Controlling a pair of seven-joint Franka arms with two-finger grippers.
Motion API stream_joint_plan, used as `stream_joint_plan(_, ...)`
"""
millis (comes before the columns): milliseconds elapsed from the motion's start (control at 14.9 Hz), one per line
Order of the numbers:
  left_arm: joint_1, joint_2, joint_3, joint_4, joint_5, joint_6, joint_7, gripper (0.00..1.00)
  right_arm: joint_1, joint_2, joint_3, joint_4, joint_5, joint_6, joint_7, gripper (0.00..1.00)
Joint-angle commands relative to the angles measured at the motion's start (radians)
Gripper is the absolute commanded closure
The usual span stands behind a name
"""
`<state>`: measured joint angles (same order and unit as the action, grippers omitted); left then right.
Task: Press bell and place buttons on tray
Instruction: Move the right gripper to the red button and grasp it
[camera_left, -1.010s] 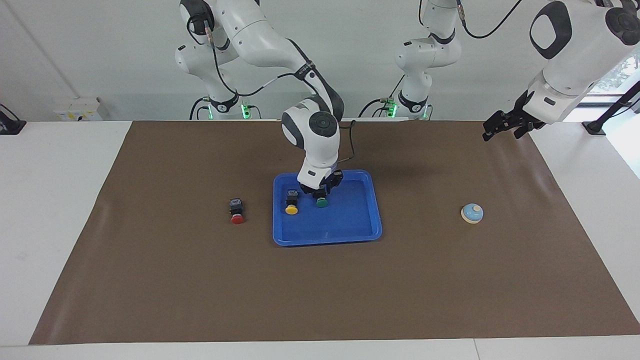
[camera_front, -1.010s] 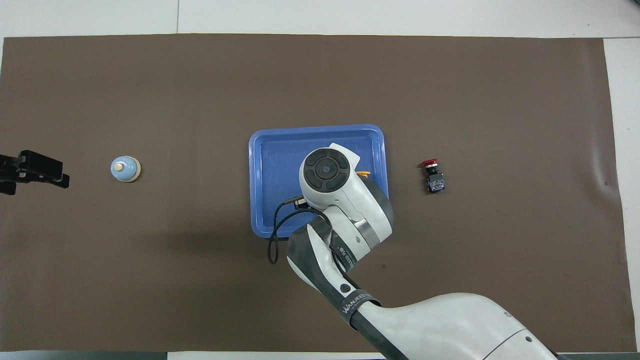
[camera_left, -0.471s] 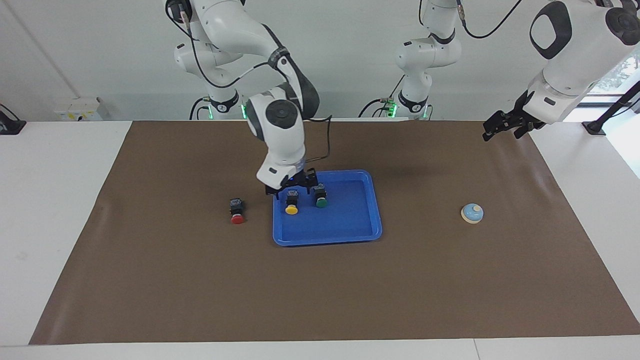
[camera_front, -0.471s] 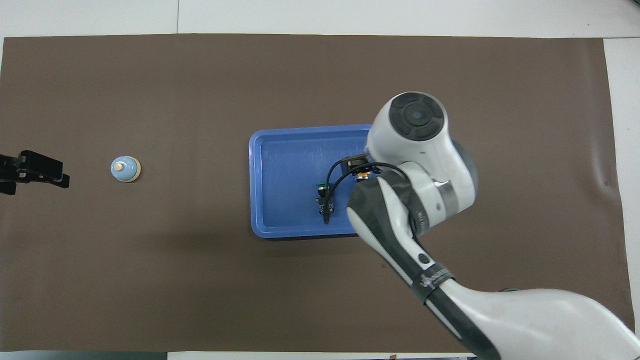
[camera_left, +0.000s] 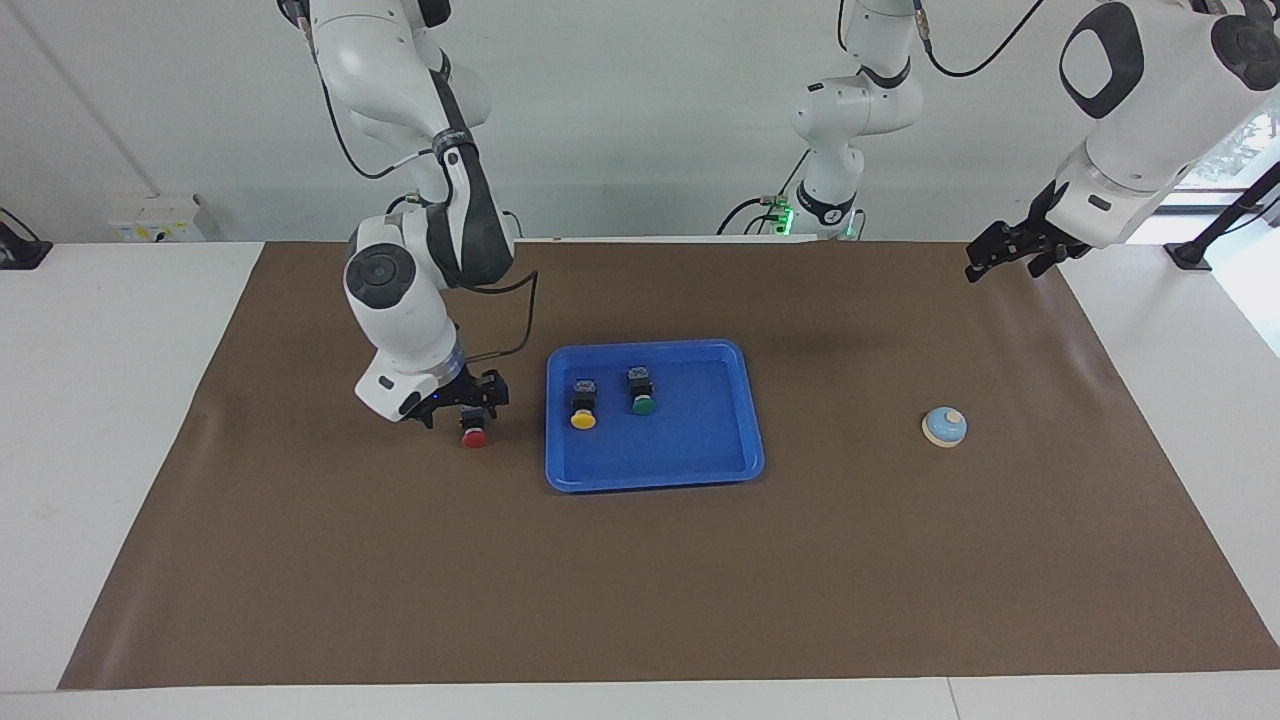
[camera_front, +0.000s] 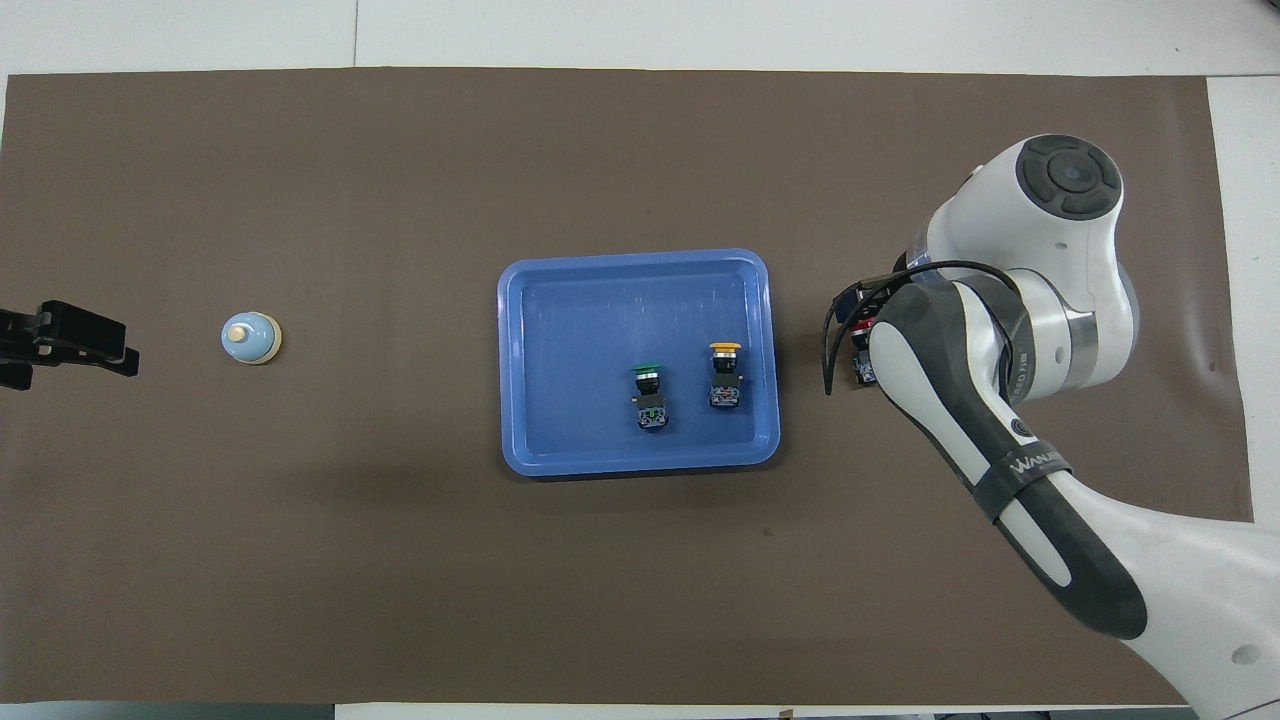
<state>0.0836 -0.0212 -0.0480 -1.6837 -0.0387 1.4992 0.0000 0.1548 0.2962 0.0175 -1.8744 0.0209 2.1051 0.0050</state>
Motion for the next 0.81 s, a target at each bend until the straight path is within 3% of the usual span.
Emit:
stream_joint_plan(0, -0.007, -0.022, 0.005, -0.019, 0.002, 0.007, 0.0, 0.0, -0.009, -0.023, 0.018, -0.087, 0.005, 0.084, -0.03, 0.0)
stream_joint_plan(740, -0.007, -0.022, 0.005, -0.019, 0.002, 0.007, 0.0, 0.0, 0.008, -0.023, 0.018, -0.181, 0.007, 0.153, -0.002, 0.0)
